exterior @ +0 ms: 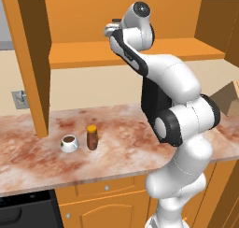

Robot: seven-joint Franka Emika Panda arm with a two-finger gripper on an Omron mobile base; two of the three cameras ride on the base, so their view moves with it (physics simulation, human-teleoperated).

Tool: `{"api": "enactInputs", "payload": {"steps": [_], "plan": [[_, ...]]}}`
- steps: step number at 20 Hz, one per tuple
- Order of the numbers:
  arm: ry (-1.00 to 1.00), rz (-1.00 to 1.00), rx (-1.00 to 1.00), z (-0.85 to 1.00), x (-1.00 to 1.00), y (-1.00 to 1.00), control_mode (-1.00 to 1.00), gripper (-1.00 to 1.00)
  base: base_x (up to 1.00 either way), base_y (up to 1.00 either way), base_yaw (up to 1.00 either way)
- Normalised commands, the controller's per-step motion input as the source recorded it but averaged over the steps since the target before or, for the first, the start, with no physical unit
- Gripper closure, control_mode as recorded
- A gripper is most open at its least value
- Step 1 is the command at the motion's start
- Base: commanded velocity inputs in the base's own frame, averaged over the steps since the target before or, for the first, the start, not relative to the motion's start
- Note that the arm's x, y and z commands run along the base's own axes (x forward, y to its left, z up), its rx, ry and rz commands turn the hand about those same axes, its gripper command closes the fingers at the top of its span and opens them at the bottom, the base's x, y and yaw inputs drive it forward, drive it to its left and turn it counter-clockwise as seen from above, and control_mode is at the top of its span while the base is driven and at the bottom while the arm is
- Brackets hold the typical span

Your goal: Pick the cinnamon and honey bottle from the cabinet and place them next to the mug.

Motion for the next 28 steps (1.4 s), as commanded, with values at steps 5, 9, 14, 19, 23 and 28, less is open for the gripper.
{"api": "enactInputs", "payload": {"steps": [5,9,14,19,23,28], "plan": [[0.00,0.00,0.00,-0.05,0.20,0.00,-1.00,-1.00,0.00,0.00,0.00],[0.01,0.00,0.00,-0.06,0.22,0.00,-1.00,-1.00,0.00,0.00,0.00],[0.03,0.00,0.00,-0.05,0.24,0.00,-1.00,-1.00,0.00,0.00,0.00],[0.01,0.00,0.00,0.00,0.17,0.00,-1.00,-1.00,0.00,0.00,0.00],[0.01,0.00,0.00,0.00,0.16,0.00,-1.00,-1.00,0.00,0.00,0.00],[0.00,0.00,0.00,0.00,0.09,0.01,-1.00,-1.00,0.00,0.00,0.00]]}}
